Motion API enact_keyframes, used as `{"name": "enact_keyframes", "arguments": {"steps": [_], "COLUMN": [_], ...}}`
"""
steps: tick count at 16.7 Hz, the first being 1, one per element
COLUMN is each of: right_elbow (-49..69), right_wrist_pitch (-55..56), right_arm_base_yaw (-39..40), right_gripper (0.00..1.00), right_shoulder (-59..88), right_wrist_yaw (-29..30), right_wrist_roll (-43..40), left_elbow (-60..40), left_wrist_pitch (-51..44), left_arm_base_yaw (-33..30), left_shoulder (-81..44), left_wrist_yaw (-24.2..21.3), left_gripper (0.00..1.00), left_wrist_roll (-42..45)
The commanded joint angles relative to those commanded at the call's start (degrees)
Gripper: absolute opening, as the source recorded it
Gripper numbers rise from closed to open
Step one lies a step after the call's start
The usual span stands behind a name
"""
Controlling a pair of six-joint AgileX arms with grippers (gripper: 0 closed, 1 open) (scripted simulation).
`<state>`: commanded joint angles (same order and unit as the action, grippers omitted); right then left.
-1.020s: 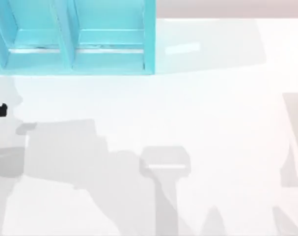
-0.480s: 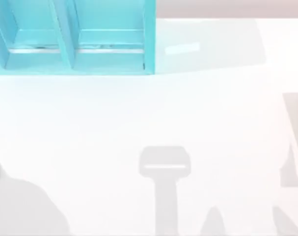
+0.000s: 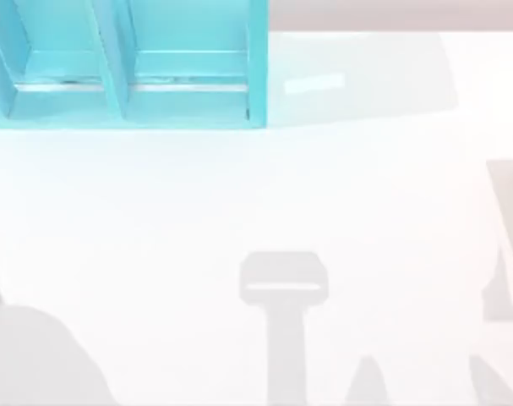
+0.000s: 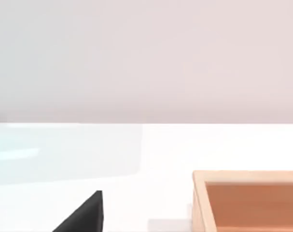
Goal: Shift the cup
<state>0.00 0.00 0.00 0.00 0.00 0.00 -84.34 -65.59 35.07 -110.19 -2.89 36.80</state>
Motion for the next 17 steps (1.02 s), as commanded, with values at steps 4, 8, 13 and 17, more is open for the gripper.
{"name": "enact_keyframes", "arguments": {"steps": [4,8,13,17], "right_elbow": [0.0,0.0,0.0,0.0], "right_wrist_pitch": [0.0,0.0,0.0,0.0], "right_arm_base_yaw": [0.0,0.0,0.0,0.0], "right_gripper": [1.00,1.00,1.00,1.00], "right_shoulder": [0.0,0.0,0.0,0.0], "right_wrist_yaw": [0.0,0.0,0.0,0.0], "right_wrist_roll": [0.0,0.0,0.0,0.0], "left_elbow": [5.0,6.6,6.6,6.6], "left_wrist_pitch": [8.8,10.8,10.8,10.8], "left_arm_base_yaw": [0.7,0.9,0.9,0.9], "left_shoulder": [-2.9,-3.9,-3.9,-3.9], "left_wrist_yaw": [0.0,-0.1,-0.1,-0.1], "left_gripper": [0.00,0.00,0.23,0.53], "left_wrist_roll": [0.5,0.7,0.7,0.7]}}
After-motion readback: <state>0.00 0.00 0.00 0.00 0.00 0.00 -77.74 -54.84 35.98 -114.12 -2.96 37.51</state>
